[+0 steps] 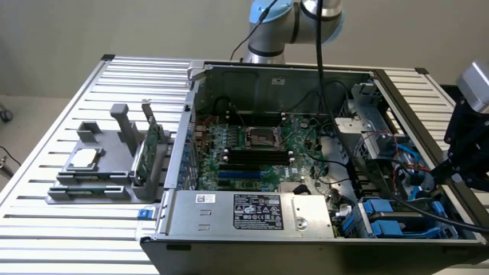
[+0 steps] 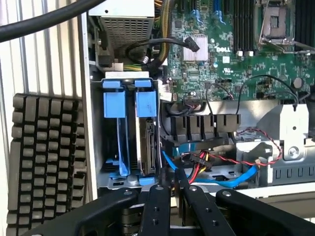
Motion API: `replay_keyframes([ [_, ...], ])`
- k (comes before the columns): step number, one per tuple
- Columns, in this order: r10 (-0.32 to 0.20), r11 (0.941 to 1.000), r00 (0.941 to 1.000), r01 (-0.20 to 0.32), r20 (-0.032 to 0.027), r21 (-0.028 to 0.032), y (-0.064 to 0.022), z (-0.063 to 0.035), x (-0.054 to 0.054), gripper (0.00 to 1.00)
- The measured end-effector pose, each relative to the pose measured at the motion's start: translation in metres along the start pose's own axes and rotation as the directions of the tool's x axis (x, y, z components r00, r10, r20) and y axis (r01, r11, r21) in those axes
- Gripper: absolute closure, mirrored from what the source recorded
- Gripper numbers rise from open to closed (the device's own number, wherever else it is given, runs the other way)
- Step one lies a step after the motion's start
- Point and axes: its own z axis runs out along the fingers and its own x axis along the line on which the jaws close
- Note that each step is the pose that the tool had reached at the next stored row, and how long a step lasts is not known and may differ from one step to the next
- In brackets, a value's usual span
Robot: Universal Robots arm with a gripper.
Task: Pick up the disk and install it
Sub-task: 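Insert the first disk wire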
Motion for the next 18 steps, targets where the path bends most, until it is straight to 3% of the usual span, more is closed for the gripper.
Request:
replay_keyframes([
  [3, 0.052, 0.9986, 0.9987, -0.052, 0.0008, 0.0068, 0.0, -0.0001, 0.0, 0.81],
  [7, 0.121, 0.9925, 0.9927, -0.121, 0.0025, 0.0158, 0.0, 0.0, 0.0, 0.81],
  [14, 0.239, 0.9704, 0.9709, -0.24, 0.007, 0.0311, 0.0, 0.0, 0.0, 0.81],
  [18, 0.243, 0.9695, 0.97, -0.243, 0.0071, 0.0312, 0.0015, -0.0052, -0.0006, 0.81],
])
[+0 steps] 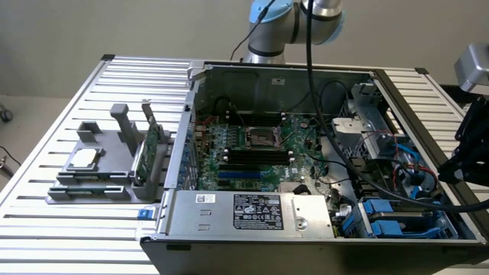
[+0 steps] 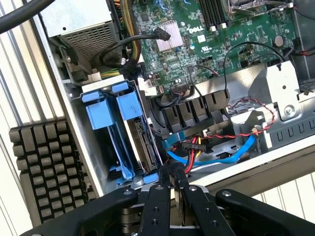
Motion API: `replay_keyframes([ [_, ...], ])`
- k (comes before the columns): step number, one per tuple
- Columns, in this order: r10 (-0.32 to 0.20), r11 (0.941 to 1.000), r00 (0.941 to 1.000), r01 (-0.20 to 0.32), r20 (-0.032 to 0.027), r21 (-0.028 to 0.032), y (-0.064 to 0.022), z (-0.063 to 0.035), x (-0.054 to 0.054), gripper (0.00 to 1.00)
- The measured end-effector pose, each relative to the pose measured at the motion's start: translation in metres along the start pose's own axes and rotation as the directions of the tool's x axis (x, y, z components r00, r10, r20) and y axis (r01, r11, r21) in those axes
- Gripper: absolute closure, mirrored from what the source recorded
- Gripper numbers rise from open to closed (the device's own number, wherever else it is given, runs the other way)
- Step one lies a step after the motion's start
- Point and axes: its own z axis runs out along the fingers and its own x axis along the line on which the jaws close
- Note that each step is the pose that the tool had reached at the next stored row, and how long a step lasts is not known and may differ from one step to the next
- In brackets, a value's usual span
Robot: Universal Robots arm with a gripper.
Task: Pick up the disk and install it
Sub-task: 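Insert the first disk wire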
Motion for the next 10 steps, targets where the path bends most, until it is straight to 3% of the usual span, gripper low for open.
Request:
replay_keyframes([
  [10, 0.0, 1.0, 1.0, 0.0, 0.0, 0.0, 0.0003, -0.0007, 0.0, 0.81],
])
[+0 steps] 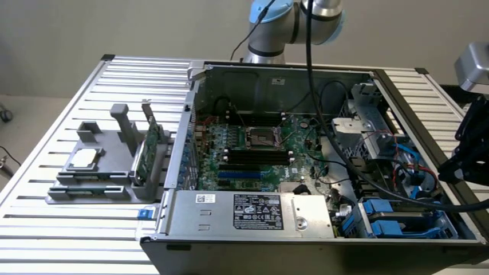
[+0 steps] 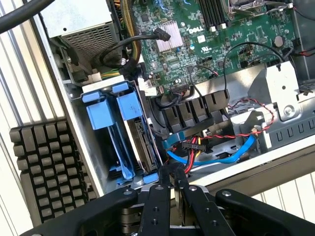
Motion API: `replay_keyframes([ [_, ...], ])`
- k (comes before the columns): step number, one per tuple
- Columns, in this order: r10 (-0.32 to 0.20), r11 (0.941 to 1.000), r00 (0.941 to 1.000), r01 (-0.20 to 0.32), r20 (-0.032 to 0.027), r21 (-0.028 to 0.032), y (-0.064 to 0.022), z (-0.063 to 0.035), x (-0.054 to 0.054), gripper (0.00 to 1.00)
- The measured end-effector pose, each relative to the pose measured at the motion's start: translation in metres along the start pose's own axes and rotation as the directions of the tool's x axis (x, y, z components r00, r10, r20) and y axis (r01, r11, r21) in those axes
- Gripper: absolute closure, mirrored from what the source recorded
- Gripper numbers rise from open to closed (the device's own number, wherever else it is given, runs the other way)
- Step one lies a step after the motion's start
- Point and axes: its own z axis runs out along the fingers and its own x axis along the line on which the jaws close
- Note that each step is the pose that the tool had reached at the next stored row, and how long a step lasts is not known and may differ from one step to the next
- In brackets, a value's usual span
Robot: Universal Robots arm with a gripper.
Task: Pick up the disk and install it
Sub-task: 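Insert the first disk wire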
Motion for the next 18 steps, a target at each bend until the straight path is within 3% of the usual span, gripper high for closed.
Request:
replay_keyframes([
  [3, 0.015, 0.9999, 0.9999, -0.015, 0.0003, 0.0018, 0.0002, 0.0, -0.0001, 0.81],
  [9, 0.111, 0.9937, 0.9938, -0.112, 0.0026, 0.0144, 0.0004, 0.0001, 0.0, 0.81],
  [13, 0.178, 0.9838, 0.9841, -0.178, 0.0047, 0.023, 0.0005, 0.0, 0.0, 0.81],
  [18, 0.263, 0.9643, 0.9649, -0.263, 0.0085, 0.0339, 0.0007, 0.0, 0.0001, 0.81],
])
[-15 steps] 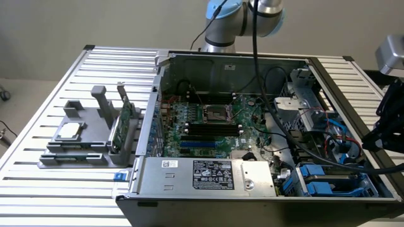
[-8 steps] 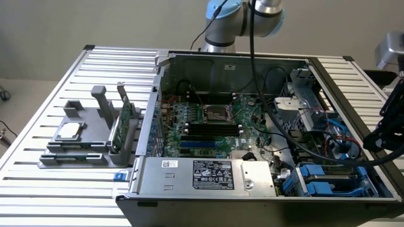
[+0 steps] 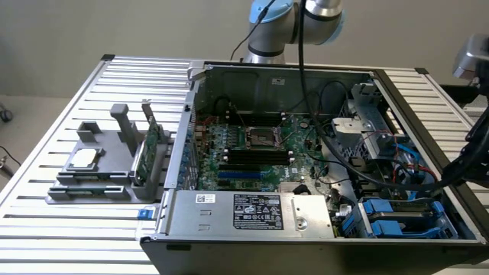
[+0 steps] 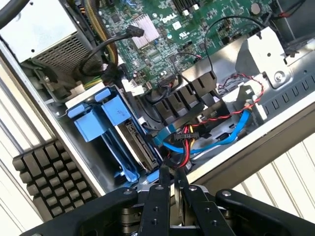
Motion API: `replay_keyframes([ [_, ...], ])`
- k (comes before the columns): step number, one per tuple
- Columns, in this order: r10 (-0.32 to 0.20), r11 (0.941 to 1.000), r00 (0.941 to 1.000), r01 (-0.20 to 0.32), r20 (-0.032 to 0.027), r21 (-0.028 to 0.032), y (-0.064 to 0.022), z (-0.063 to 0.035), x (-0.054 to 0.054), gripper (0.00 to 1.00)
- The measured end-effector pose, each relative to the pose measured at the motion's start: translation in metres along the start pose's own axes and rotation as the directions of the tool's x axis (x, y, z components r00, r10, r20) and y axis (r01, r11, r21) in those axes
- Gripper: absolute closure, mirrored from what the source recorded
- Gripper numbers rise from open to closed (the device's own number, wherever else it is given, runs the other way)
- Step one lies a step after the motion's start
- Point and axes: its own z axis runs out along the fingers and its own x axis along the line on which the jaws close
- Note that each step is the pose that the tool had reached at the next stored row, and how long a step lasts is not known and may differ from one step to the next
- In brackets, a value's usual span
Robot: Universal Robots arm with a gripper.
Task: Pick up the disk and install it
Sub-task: 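Insert the first disk wire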
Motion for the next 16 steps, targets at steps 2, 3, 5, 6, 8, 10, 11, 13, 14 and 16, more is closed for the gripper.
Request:
replay_keyframes([
  [2, 0.034, 0.9994, 0.9994, -0.034, 0.0006, 0.0045, 0.0, 0.0, 0.0, 0.81],
  [3, 0.053, 0.9986, 0.9986, -0.053, 0.001, 0.0069, 0.0001, 0.0001, 0.0001, 0.81],
  [5, 0.081, 0.9967, 0.9967, -0.081, 0.0016, 0.0106, 0.0002, 0.0, 0.0002, 0.81],
  [6, 0.095, 0.9954, 0.9955, -0.095, 0.002, 0.0123, 0.0004, 0.0001, 0.0002, 0.81],
  [8, 0.118, 0.9929, 0.993, -0.118, 0.0025, 0.0155, 0.0011, 0.0002, 0.0008, 0.81],
  [10, 0.135, 0.9906, 0.9908, -0.135, 0.0031, 0.0177, 0.0023, 0.0007, 0.0016, 0.81],
  [11, 0.142, 0.9897, 0.9898, -0.142, 0.0033, 0.0186, 0.0034, 0.001, 0.0022, 0.81],
  [13, 0.155, 0.9876, 0.9878, -0.156, 0.0038, 0.0203, 0.0058, 0.002, 0.0034, 0.81],
  [14, 0.162, 0.9866, 0.9868, -0.162, 0.004, 0.0211, 0.0069, 0.0025, 0.004, 0.81],
  [16, 0.176, 0.984, 0.9843, -0.176, 0.0046, 0.023, 0.0088, 0.0036, 0.0049, 0.81],
])
